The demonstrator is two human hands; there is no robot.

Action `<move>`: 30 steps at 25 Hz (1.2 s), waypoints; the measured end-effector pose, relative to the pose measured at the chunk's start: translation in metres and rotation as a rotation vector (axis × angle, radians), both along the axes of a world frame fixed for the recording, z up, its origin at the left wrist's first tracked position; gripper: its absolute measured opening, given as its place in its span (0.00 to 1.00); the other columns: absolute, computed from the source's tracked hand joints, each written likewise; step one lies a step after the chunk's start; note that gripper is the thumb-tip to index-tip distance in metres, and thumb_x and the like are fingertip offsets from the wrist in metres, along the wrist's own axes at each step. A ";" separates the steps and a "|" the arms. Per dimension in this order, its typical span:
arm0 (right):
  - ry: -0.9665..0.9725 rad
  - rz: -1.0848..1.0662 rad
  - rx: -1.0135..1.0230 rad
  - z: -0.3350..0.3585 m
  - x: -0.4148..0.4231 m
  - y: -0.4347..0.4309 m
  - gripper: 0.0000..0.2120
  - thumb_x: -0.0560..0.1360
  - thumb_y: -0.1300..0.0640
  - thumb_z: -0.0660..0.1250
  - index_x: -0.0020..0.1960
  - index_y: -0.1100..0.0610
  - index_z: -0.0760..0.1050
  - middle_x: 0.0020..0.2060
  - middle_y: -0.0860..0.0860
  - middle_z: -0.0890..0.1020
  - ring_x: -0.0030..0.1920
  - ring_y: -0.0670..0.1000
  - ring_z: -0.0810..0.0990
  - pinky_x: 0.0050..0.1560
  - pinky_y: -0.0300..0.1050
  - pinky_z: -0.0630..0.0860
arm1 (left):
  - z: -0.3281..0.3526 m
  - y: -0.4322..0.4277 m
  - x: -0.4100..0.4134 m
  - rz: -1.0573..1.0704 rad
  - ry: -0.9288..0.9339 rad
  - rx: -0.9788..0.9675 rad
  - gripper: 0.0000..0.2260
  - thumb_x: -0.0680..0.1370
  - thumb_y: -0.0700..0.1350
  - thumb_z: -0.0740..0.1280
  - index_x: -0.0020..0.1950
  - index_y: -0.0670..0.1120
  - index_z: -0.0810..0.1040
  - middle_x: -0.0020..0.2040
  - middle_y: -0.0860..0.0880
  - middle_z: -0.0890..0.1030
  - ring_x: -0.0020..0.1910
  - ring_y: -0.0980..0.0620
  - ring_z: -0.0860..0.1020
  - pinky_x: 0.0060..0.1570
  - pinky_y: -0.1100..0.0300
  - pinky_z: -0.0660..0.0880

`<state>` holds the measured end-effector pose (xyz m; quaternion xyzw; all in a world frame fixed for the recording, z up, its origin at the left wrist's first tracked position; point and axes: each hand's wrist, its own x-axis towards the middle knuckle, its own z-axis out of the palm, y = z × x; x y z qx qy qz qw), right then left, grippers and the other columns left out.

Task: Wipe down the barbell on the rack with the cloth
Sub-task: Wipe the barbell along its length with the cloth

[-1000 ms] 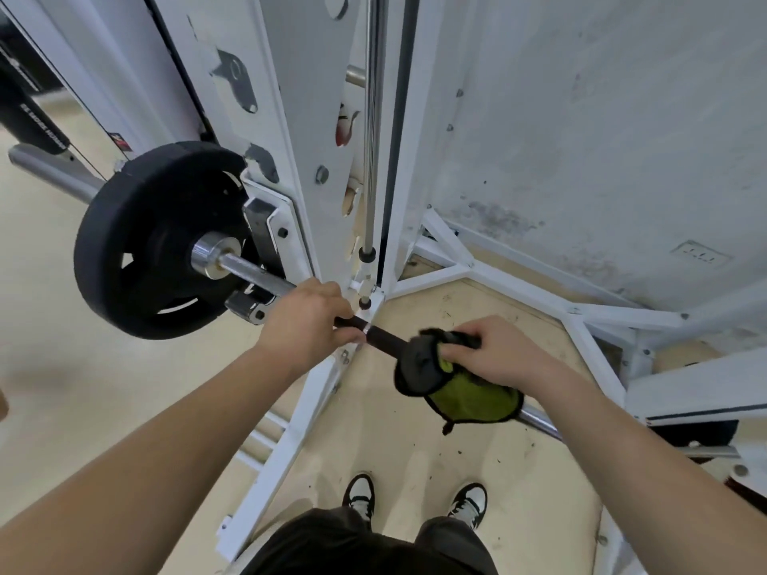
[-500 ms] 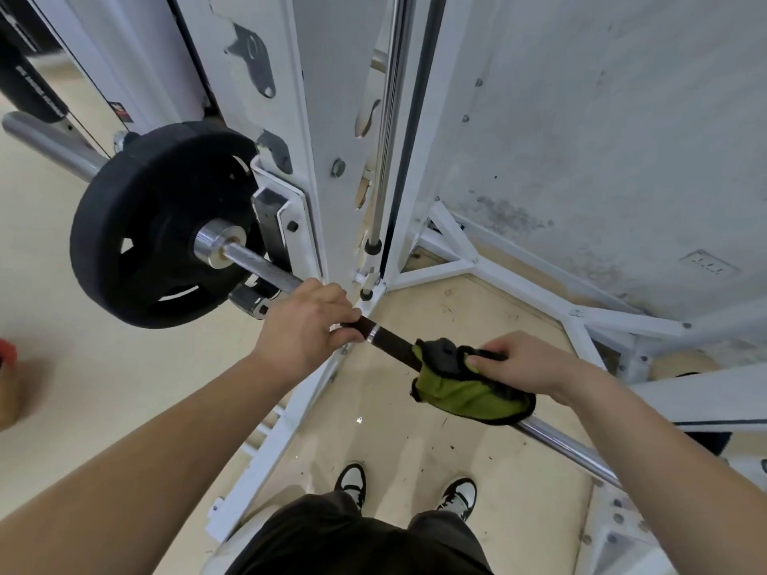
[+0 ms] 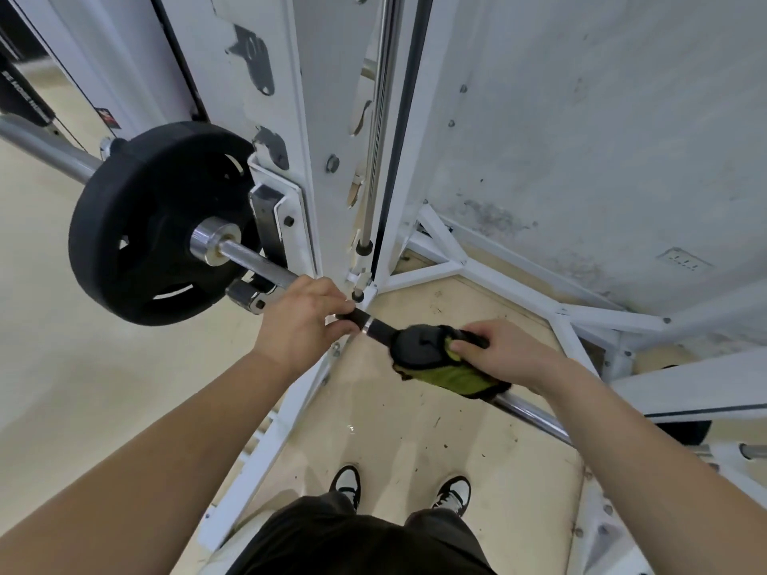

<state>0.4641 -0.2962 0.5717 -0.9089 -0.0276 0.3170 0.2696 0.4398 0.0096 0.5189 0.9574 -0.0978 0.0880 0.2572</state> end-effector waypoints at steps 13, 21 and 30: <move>0.081 0.071 0.329 0.043 -0.082 0.086 0.07 0.77 0.47 0.67 0.49 0.46 0.82 0.41 0.51 0.86 0.44 0.52 0.86 0.47 0.58 0.85 | 0.044 -0.059 -0.115 0.412 0.843 -1.315 0.17 0.75 0.59 0.75 0.62 0.55 0.81 0.58 0.46 0.86 0.55 0.47 0.86 0.60 0.42 0.81; -0.231 -0.331 0.241 0.052 -0.077 0.040 0.12 0.79 0.45 0.66 0.43 0.49 0.83 0.39 0.47 0.87 0.38 0.48 0.85 0.42 0.51 0.82 | 0.006 -0.069 -0.082 0.916 0.728 -1.594 0.19 0.78 0.54 0.74 0.64 0.45 0.78 0.54 0.43 0.88 0.50 0.45 0.86 0.35 0.58 0.80; -0.379 -0.502 0.197 0.026 -0.070 0.011 0.17 0.79 0.49 0.64 0.39 0.59 0.79 0.33 0.55 0.83 0.38 0.57 0.82 0.41 0.59 0.82 | 0.009 -0.179 -0.081 0.722 0.810 -1.678 0.15 0.78 0.49 0.74 0.63 0.52 0.78 0.56 0.46 0.87 0.53 0.45 0.85 0.56 0.40 0.82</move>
